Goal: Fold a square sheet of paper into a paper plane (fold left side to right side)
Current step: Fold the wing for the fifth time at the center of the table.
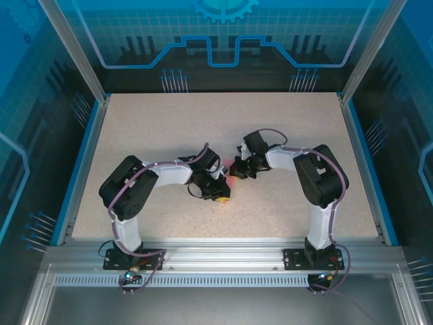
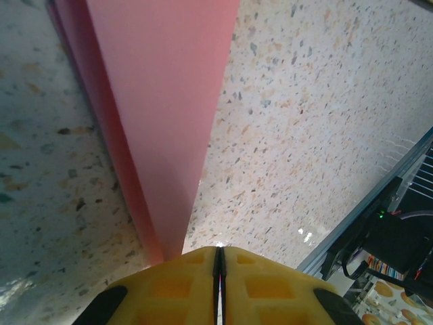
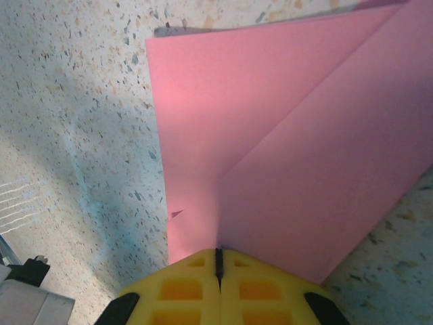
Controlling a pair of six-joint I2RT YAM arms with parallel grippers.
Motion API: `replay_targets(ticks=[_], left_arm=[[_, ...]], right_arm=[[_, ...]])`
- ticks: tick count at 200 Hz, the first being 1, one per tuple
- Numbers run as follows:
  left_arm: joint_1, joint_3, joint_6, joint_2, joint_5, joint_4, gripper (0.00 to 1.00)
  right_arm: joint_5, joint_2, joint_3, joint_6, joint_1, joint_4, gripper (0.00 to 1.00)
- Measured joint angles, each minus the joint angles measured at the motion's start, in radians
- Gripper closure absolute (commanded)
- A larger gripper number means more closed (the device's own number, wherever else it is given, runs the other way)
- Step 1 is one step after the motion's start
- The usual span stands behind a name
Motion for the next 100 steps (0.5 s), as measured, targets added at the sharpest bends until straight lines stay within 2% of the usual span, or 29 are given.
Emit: replay_targets(ticks=[100], left_arm=[[0.000,-0.034,-0.026,0.021,0.011,0.059,0.89]], right_arm=[[0.008,0.004,0.012,-0.010,0.003,-0.018,1.00]])
